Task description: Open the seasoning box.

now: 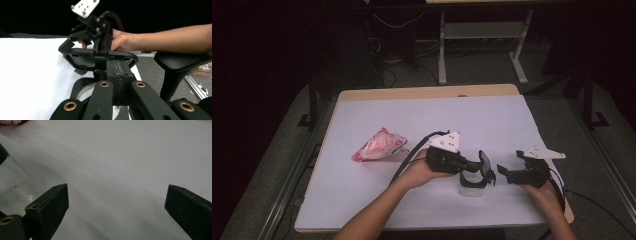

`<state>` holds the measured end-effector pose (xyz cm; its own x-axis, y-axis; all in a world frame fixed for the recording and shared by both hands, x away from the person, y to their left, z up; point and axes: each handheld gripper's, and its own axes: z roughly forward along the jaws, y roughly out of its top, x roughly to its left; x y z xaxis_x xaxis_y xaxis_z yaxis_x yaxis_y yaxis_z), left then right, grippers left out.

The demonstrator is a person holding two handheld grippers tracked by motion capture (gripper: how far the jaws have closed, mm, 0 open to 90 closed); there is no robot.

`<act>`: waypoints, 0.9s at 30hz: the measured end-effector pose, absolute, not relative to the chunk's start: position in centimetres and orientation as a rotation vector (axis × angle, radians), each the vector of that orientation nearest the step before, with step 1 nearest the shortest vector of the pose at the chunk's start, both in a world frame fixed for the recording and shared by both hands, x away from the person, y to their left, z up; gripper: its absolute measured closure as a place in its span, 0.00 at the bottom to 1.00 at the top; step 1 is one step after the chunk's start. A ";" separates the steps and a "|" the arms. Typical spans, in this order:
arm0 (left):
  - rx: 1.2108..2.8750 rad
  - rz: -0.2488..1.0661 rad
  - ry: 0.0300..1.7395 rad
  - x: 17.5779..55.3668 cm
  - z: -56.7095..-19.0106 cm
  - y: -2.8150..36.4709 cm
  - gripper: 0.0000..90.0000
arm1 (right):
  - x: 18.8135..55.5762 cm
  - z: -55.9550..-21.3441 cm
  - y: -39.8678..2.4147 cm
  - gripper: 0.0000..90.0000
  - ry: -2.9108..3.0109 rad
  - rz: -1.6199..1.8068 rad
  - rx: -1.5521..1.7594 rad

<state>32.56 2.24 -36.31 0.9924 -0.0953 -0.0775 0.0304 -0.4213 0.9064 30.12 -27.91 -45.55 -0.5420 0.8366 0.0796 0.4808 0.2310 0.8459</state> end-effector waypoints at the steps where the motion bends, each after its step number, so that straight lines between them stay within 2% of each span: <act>1: 2.000 -0.138 -0.048 32.6 -36.2 2.1 1.00 | 30.1 -45.5 -27.9 0.05 2.118 1.237 1.215; 27: 2.032 -0.131 -0.074 32.9 -35.5 -2.2 1.00 | 30.1 -45.5 -27.8 0.05 2.123 1.233 1.212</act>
